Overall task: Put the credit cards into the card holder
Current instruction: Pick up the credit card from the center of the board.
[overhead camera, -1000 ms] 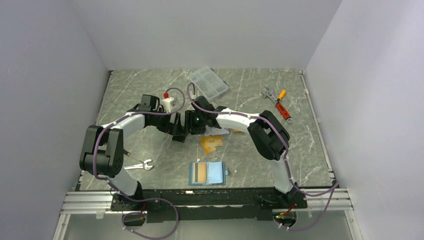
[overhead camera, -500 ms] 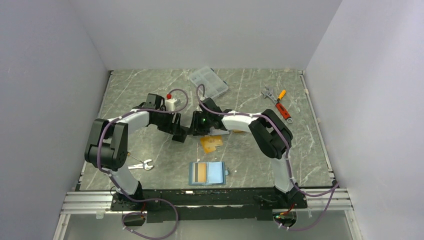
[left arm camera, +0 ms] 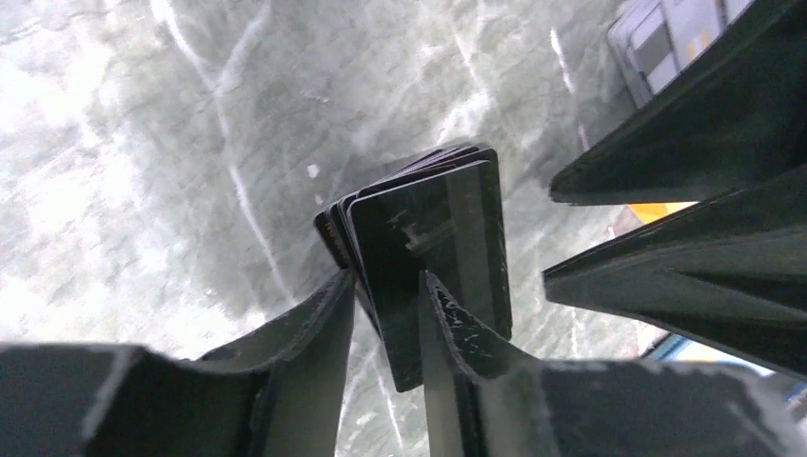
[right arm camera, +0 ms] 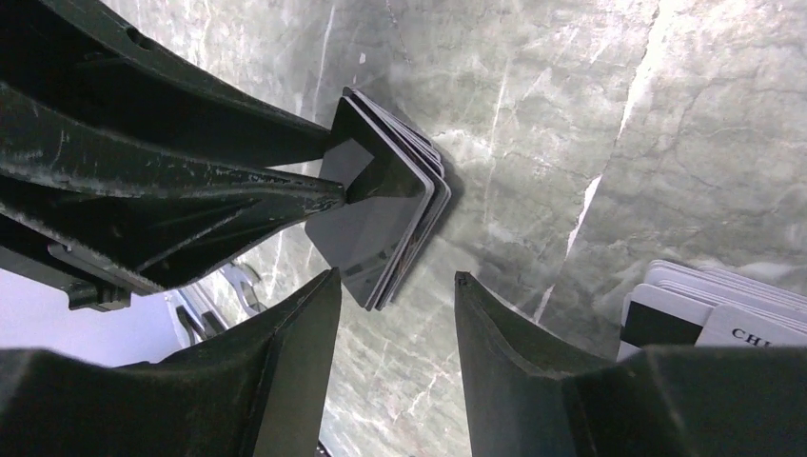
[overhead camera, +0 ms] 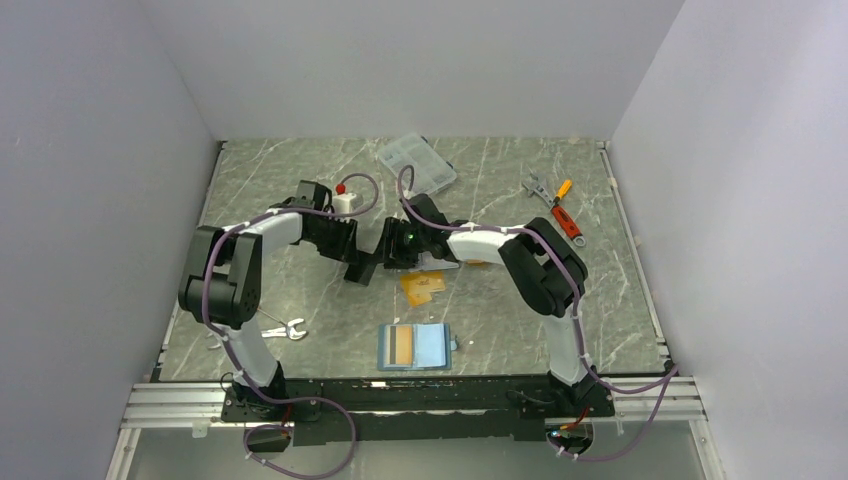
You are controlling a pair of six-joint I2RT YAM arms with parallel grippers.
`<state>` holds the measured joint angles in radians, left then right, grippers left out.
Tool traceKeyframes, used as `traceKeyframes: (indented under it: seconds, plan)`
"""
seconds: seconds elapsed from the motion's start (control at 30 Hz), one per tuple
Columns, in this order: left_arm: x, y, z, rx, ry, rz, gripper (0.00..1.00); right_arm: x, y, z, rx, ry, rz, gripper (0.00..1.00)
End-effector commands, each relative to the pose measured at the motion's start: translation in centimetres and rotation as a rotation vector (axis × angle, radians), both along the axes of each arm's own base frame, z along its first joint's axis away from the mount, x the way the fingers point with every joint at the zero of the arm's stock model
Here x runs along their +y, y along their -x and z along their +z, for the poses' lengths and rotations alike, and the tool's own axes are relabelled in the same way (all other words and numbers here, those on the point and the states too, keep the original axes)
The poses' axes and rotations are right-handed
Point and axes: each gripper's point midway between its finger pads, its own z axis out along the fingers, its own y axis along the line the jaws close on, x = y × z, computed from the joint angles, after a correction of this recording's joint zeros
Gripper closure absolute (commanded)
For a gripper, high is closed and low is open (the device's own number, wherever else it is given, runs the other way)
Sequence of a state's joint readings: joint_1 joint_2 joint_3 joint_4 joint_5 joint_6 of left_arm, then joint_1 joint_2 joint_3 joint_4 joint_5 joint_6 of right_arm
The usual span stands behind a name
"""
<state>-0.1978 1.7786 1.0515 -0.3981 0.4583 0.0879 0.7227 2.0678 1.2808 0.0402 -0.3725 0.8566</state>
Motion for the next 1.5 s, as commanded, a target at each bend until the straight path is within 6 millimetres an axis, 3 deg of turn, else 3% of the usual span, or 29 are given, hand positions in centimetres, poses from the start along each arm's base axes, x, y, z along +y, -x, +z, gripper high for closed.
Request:
traceKeyframes:
  seconds: [0.0,0.13,0.33,1.0,1.27,1.47]
  plan:
    - [0.0,0.8,-1.2,0.072,-0.009,-0.032,0.73,0.9,-0.1,0.6,-0.014,-0.056,0.016,0.50]
    - [-0.3,1.0,-1.3,0.091,0.008,-0.048,0.90,0.9,0.0,0.2,-0.007,-0.056,0.018,0.49]
    - [0.4,0.6,-0.3,0.088,0.047,-0.026,1.00,0.3,0.2,0.7,-0.017,-0.045,0.019,0.49]
    - [0.8,0.2,5.3,0.050,0.337,-0.007,1.00,0.0,0.8,3.5,-0.038,-0.105,0.040,0.45]
    - [1.3,0.6,7.1,0.046,0.464,-0.018,1.00,-0.2,1.4,7.5,-0.089,-0.275,0.081,0.45]
    - [0.9,1.1,8.9,0.044,0.581,-0.052,1.00,0.7,2.3,9.0,-0.117,-0.400,0.133,0.44]
